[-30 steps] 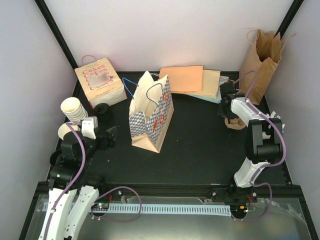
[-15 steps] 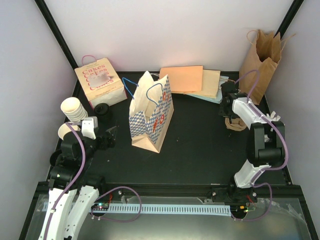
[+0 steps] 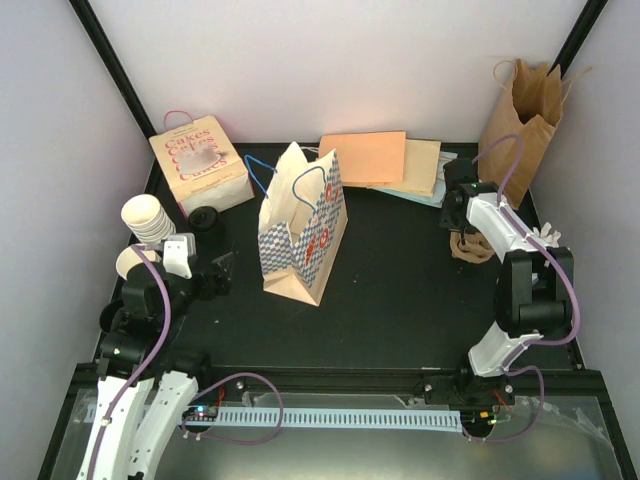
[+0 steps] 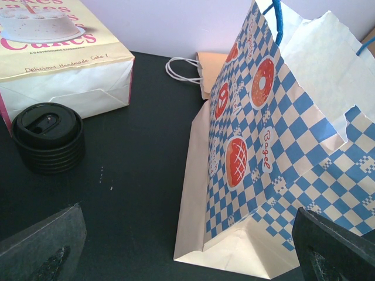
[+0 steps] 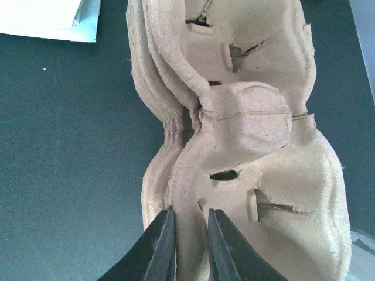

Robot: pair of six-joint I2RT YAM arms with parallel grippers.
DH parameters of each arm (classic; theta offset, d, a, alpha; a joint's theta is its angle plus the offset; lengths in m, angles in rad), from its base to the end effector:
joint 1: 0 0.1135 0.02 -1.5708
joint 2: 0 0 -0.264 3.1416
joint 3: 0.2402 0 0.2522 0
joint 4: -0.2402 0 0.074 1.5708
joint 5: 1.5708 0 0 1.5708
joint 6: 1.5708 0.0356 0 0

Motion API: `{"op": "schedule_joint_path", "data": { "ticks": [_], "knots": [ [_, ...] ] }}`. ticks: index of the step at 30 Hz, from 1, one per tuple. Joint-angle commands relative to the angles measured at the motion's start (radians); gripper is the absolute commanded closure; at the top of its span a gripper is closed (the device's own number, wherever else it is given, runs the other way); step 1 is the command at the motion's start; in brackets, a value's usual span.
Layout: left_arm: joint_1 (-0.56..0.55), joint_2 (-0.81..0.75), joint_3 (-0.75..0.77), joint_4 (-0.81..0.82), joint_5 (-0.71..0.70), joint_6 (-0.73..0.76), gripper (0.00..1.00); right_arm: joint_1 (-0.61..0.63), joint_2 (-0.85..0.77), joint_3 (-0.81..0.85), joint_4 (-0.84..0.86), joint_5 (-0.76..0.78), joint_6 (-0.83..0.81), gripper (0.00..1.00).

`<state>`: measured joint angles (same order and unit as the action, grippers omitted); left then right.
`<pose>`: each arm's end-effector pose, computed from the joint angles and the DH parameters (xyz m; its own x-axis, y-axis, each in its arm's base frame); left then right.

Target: Pack the takeout coffee

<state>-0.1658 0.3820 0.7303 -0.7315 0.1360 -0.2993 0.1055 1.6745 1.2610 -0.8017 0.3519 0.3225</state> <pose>0.0842 -0.0190 0.3111 -0.4371 -0.2230 -0.8713 0.1660 0.9321 -0.3219 0.3326 0.0229 0.2319 -0.8777 0.2063 -0.4326 0.3149 0.9286 -0.1961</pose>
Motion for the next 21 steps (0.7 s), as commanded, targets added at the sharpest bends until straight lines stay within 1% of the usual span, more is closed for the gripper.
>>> {"op": "schedule_joint_path", "data": {
  "ticks": [1,8,15,18,21],
  "knots": [
    [-0.002,0.005,0.001,0.029,0.021,0.003,0.01,0.006,-0.038,0.037,-0.010,0.035,-0.005,0.81],
    [-0.002,0.007,0.001,0.028,0.023,0.003,0.01,0.006,-0.019,0.014,0.024,-0.056,-0.007,0.81],
    [-0.002,0.010,0.000,0.029,0.026,0.004,0.01,0.006,-0.008,0.000,0.048,-0.113,-0.005,0.81],
    [-0.001,0.013,0.000,0.028,0.028,0.005,0.01,0.006,-0.007,0.002,0.047,-0.102,-0.005,0.81],
    [-0.002,0.015,0.001,0.030,0.029,0.006,0.01,0.007,-0.016,0.011,0.034,-0.051,-0.005,0.81]
  ]
}}
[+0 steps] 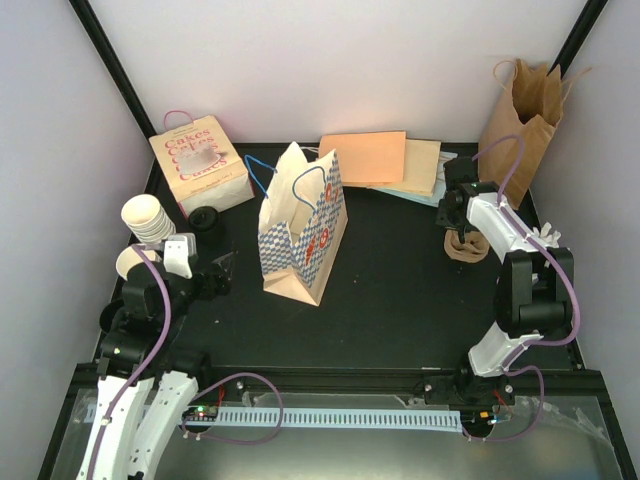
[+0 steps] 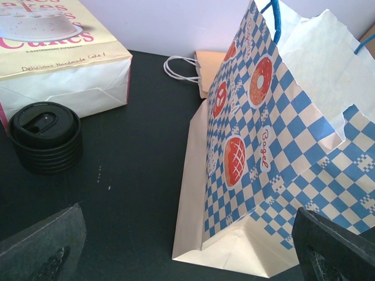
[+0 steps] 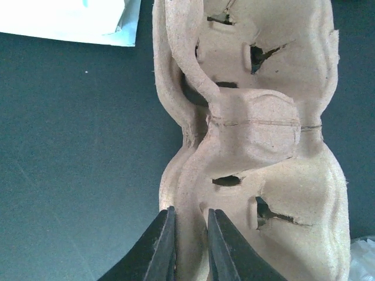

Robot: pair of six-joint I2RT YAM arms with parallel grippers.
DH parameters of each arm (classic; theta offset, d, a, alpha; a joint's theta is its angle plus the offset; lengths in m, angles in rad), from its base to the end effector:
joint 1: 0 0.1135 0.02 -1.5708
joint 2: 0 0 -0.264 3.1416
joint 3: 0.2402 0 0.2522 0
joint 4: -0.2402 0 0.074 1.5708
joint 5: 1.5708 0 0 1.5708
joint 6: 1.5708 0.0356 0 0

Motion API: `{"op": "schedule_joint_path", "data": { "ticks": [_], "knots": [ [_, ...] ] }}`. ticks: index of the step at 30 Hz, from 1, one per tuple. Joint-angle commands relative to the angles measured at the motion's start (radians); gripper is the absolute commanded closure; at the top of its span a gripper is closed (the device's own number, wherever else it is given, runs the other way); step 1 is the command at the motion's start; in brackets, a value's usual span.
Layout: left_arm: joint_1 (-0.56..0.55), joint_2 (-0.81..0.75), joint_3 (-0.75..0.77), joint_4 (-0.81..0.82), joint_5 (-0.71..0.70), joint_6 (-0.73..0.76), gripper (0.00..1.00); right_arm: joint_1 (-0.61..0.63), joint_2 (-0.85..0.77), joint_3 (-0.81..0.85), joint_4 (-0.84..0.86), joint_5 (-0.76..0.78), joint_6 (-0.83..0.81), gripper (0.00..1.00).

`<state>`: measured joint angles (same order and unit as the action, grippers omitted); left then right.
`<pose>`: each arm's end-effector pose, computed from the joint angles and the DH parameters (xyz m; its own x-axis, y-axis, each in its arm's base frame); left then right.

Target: Pack the takeout coffee

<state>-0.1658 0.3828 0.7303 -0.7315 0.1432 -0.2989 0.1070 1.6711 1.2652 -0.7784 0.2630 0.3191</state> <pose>0.0843 -0.0193 0.3110 -0.4396 -0.2219 -0.8703 0.1720 0.9302 -0.3241 0.3351 0.0267 0.2342 -0.8762 0.2106 -0.4335 0.2835 0.9526 -0.1104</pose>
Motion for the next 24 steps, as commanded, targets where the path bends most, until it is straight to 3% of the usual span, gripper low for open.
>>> {"op": "schedule_joint_path", "data": {
  "ticks": [1,13,24],
  "knots": [
    [-0.001,0.014,0.000,0.029,0.022,0.005,0.01,0.004,-0.016,0.013,0.003,0.060,-0.001,0.81],
    [-0.001,0.017,0.001,0.029,0.026,0.007,0.01,0.017,-0.092,0.100,-0.080,0.195,-0.007,0.81],
    [-0.001,0.016,0.001,0.030,0.022,0.005,0.01,0.142,-0.172,0.164,-0.180,0.254,0.000,0.81]
  ]
}}
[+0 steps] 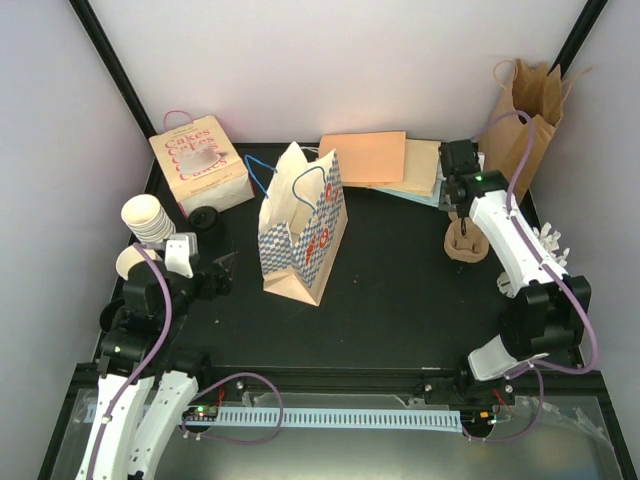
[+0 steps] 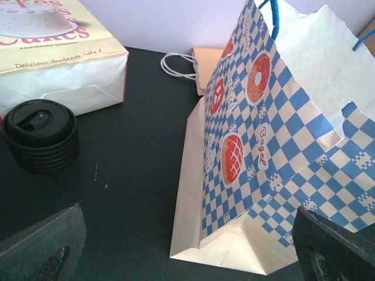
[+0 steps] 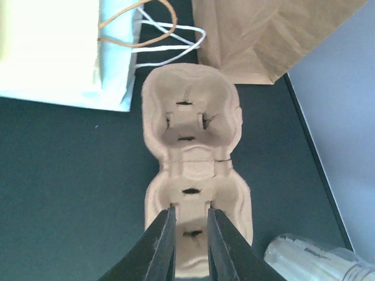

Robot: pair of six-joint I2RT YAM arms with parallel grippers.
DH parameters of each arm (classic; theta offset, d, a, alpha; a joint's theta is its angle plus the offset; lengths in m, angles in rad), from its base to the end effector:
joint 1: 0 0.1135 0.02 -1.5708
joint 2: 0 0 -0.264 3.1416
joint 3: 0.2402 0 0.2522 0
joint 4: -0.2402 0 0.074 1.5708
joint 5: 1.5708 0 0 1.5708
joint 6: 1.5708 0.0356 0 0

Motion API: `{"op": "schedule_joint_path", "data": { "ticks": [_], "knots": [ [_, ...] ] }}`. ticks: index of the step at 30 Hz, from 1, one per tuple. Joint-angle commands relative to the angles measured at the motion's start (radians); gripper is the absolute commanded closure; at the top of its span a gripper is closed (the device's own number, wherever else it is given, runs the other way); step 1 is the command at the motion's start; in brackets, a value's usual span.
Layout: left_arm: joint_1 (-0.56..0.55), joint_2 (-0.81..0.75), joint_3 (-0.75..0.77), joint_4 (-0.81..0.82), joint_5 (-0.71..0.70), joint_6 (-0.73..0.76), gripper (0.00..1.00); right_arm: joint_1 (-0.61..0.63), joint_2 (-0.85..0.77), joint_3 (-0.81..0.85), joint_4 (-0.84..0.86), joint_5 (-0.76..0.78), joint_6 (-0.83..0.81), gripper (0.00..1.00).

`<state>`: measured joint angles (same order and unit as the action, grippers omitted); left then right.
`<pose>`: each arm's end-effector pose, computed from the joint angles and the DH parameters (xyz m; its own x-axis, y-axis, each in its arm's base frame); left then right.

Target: Pack the takeout coffee

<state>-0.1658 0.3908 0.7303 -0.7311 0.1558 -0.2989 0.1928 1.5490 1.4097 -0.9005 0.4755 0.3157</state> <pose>0.0857 -0.0199 0.3105 -0.4494 -0.2197 -0.8659 0.1802 0.9271 -0.3288 0.3159 0.0451 0.3117 -0.7867 0.1277 -0.6039 0.3171 0.9230 -0.2180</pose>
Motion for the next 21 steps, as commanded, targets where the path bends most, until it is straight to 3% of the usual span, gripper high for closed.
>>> {"op": "schedule_joint_path", "data": {
  "ticks": [1,13,21],
  "knots": [
    [-0.001,0.008,0.001,0.030,0.009,0.005,0.01,0.080,-0.059,0.015,-0.068,0.039,0.011,0.81],
    [-0.002,0.011,0.001,0.027,0.007,0.005,0.01,0.411,-0.090,-0.218,-0.035,-0.032,0.172,0.80],
    [-0.003,0.013,0.001,0.027,0.006,0.003,0.01,0.323,-0.053,-0.251,0.027,0.038,0.136,0.75]
  ]
}}
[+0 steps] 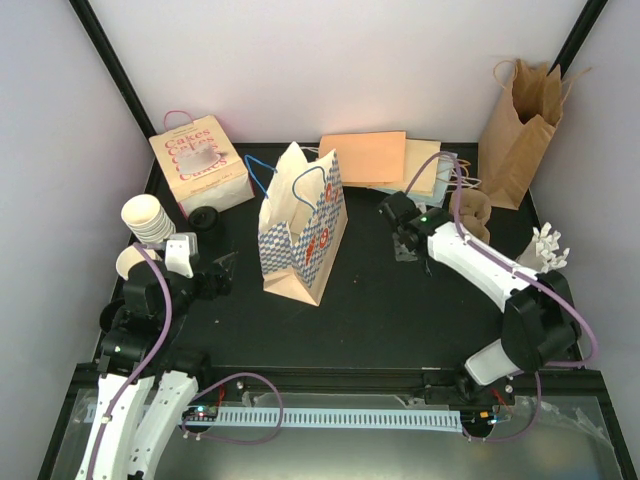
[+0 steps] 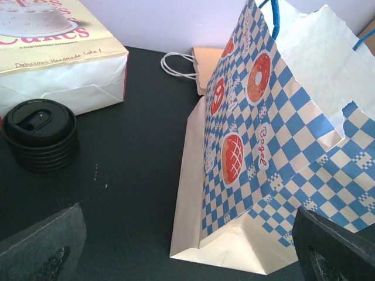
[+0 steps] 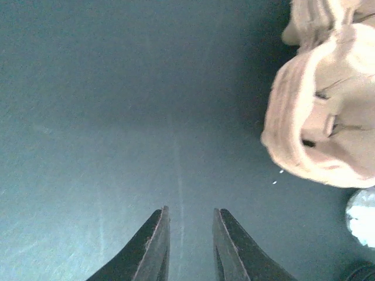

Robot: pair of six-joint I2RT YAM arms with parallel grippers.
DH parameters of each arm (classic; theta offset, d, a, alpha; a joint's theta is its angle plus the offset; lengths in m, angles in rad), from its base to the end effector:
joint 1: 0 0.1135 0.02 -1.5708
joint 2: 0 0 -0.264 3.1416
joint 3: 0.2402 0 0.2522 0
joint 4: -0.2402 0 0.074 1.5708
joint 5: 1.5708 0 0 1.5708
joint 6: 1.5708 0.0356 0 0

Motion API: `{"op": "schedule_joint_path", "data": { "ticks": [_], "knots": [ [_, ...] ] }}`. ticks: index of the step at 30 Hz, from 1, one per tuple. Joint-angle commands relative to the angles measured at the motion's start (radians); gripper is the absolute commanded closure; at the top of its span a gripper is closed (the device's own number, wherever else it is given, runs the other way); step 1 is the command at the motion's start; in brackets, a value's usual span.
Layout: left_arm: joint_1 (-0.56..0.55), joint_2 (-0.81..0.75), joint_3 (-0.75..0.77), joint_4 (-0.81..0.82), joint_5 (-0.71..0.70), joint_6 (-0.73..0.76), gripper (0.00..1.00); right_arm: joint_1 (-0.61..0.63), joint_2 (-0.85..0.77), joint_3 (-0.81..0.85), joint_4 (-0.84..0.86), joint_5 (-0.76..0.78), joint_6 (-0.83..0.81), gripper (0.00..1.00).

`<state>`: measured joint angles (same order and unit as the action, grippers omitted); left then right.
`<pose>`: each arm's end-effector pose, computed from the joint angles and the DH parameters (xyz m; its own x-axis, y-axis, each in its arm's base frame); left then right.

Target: Pack the takeout coffee

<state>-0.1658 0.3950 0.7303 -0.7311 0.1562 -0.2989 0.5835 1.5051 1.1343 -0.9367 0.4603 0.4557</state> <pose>0.0865 -0.0201 0.3103 -0.4531 -0.2191 -0.8641 0.1791 0.9272 -0.3290 0.2426 0.1412 0.2418 -0.8983 -0.1206 -0.4225 -0.0020 0.9627 -0.2706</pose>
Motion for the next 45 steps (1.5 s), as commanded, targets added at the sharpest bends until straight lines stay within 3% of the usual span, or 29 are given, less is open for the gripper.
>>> {"op": "schedule_joint_path", "data": {
  "ticks": [1,7,9,12,17,22,45],
  "knots": [
    [-0.002,0.009,0.001,0.027,0.006,0.003,0.01,-0.096,-0.013,0.030,0.075,0.045,-0.018,0.75],
    [-0.002,0.010,0.001,0.027,0.004,0.003,0.01,-0.290,-0.003,0.043,0.163,-0.057,-0.077,0.69],
    [-0.002,0.010,0.001,0.027,0.004,0.003,0.01,-0.340,0.014,0.039,0.186,-0.098,-0.089,0.58],
    [-0.002,0.009,0.001,0.026,0.004,0.003,0.01,-0.390,0.027,0.029,0.219,-0.167,-0.101,0.55],
    [-0.002,0.011,0.000,0.027,0.005,0.003,0.01,-0.464,0.034,-0.001,0.282,-0.307,-0.103,0.55],
    [-0.003,0.011,0.001,0.027,0.005,0.003,0.01,-0.495,0.061,-0.007,0.311,-0.344,-0.108,0.56],
    [-0.002,0.017,0.000,0.028,0.011,0.005,0.01,-0.542,0.161,-0.010,0.335,-0.351,-0.099,0.70]
  ]
}}
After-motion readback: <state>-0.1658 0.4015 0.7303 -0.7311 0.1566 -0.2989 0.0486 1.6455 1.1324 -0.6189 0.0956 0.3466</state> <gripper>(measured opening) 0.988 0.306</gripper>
